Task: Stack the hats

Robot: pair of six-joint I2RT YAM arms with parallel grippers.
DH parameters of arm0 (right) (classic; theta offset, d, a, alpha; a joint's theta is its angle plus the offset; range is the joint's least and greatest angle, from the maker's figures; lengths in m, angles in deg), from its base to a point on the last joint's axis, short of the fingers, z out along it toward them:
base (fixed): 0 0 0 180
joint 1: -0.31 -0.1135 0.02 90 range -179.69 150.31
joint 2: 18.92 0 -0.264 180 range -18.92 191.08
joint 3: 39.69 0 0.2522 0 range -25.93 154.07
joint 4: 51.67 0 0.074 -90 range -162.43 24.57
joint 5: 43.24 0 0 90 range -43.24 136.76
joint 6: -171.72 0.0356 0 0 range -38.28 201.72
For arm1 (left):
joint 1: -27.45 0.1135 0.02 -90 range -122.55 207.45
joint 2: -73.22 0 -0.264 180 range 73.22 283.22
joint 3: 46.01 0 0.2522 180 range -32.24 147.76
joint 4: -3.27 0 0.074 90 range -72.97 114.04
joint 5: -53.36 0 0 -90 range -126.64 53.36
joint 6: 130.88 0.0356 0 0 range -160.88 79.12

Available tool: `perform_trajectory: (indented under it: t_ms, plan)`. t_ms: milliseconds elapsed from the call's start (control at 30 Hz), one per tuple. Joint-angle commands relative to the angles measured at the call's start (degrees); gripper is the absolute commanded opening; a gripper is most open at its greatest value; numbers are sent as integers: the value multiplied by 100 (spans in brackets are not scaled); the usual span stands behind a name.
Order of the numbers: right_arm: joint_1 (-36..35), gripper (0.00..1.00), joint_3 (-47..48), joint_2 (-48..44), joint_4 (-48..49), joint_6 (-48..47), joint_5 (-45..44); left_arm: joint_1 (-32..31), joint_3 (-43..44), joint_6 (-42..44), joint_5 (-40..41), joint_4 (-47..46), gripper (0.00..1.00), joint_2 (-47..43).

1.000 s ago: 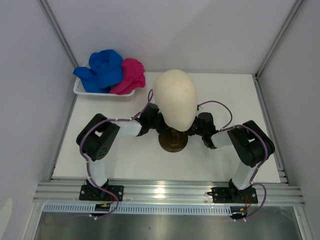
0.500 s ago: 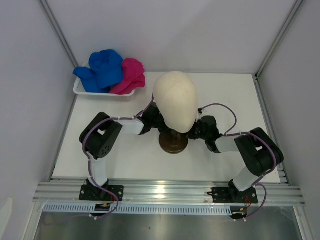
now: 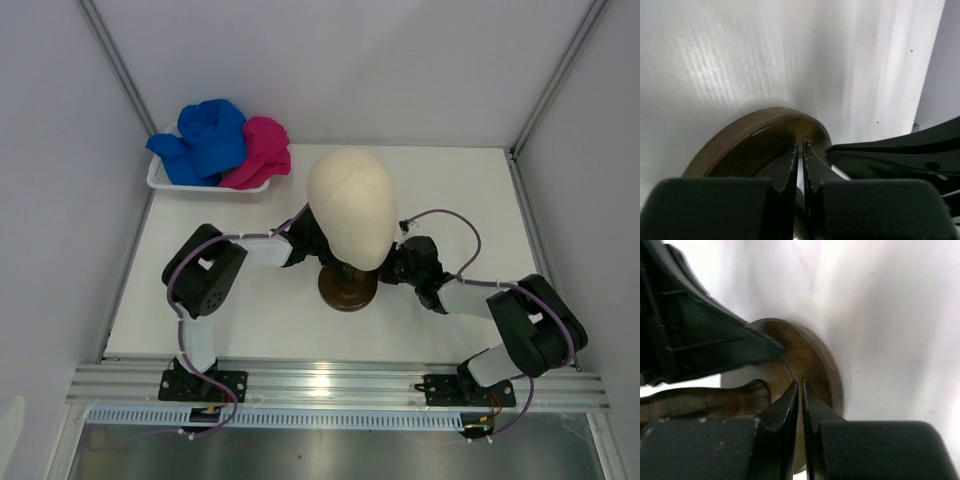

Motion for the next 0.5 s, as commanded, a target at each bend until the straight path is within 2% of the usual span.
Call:
perform_trajectory:
  t_ms: [0,100,200,233,300,333,367,400,433,467]
  plan:
    - [34,10,349,-399,-680,-539,-597,383,122,451,350,551,11,-438]
    - [454,16,578,-777,-1032,-620,-529,945,8,468,219,560,16,-728]
    - [1228,22,710,-1164,-997,-593,-47,1333,-116,652,279,690,30,-1220]
    - [1569,25,762,-1251,-1050,-637,8,1387,-29,783,506,926,43,-1351]
    - [1843,40,982,-1506,-1207,-751,9,1501,209,1170,719,1340,55,-1668]
    - [1958,46,1061,-1577,-1382,-917,-26,1554,418,1293,772,1716,65,-1765]
    - [2107,60,1262,-1717,-1471,-1014,-70,1598,621,1486,790,1894,70,-1853]
    - [2169,68,1386,-1779,-1568,-1120,-192,1703,710,1566,790,2061,75,-2019]
    - [2213,84,1509,-1832,-1717,-1356,-281,1756,937,1715,798,2402,82,-2090]
    - [2240,91,1736,-1876,-1770,-1480,-351,1818,1191,1786,894,2597,84,-2161]
